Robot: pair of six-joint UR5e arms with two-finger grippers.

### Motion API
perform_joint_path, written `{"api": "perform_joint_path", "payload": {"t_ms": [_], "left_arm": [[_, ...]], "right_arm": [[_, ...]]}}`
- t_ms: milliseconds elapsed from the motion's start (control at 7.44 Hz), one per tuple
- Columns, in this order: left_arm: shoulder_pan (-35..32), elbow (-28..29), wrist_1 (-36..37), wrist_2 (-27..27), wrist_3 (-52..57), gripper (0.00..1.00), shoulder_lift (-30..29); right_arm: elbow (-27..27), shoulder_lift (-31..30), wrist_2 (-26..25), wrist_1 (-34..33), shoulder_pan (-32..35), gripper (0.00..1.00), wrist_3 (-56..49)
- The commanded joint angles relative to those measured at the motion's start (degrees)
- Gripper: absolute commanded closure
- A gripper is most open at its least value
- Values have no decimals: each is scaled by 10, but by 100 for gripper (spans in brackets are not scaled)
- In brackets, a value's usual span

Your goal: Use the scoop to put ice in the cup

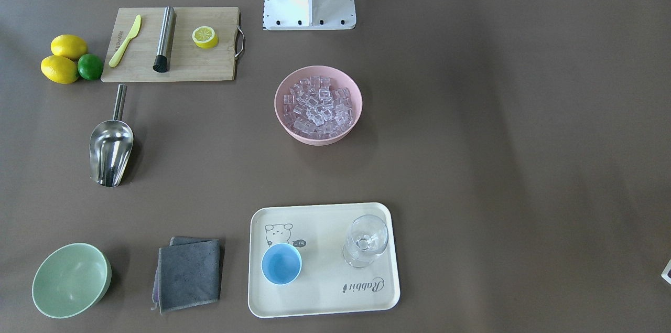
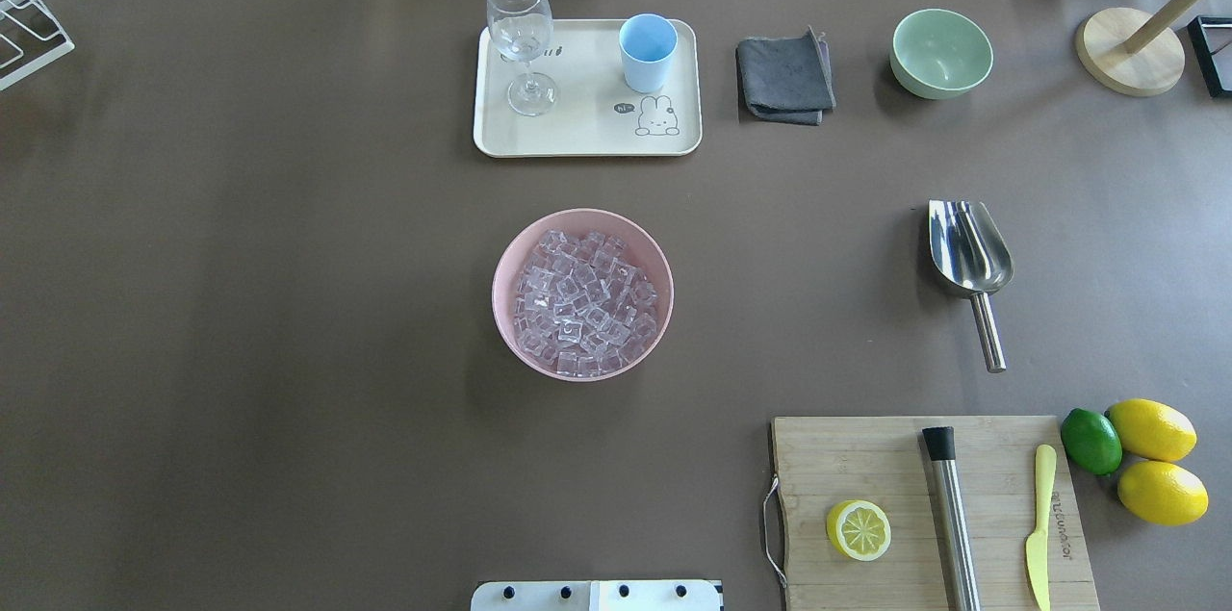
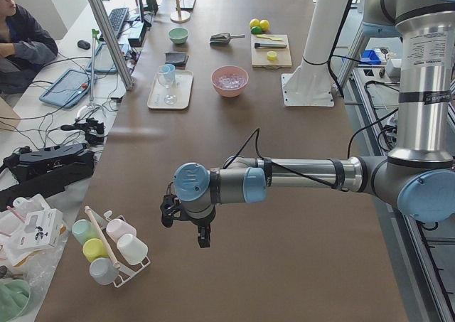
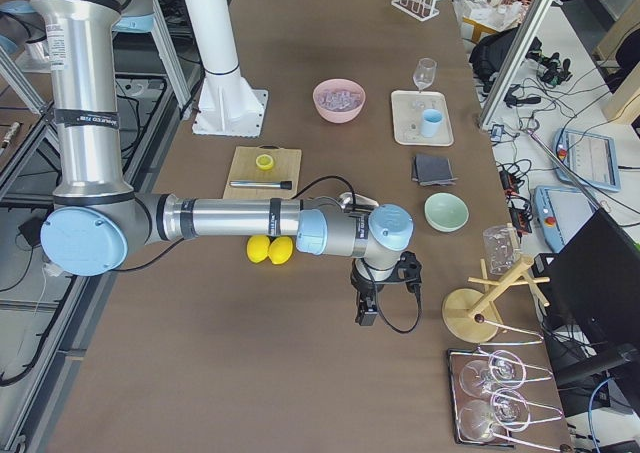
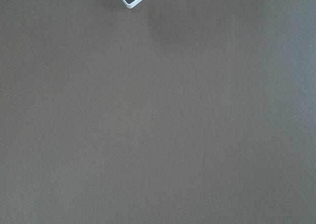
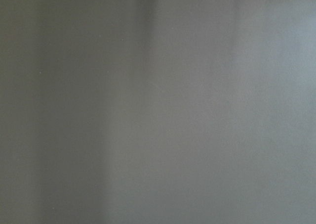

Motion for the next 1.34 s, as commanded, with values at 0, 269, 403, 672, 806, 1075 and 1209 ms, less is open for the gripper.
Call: {"api": "perform_joint_path", "payload": {"t_ms": [0,269,403,672,806,1075,1209], "left_arm": [[0,-2,4,-1,0,1,0],[0,-5,3,-1,0,1,1],[2,-6,2,-1,0,1,-1],[11,-7,0,-2,0,1,-8],[12,-6,-1,-2,1,1,-10],[51,-3,-41,-1,1,1,-10],[73,-2,-71,-1,0,1,-10]], "right_arm": [[2,-1,2,-1,7,0,0],[2,-2,3,-1,7,0,1],[2,-1,3,-1,7,0,2],[3,-5,3,-1,8,0,1],[17,-8,3,-1,8,0,2],[32,-12,-1,0,-2,0,7],[39,-9,9,0,-13,0,44]]}}
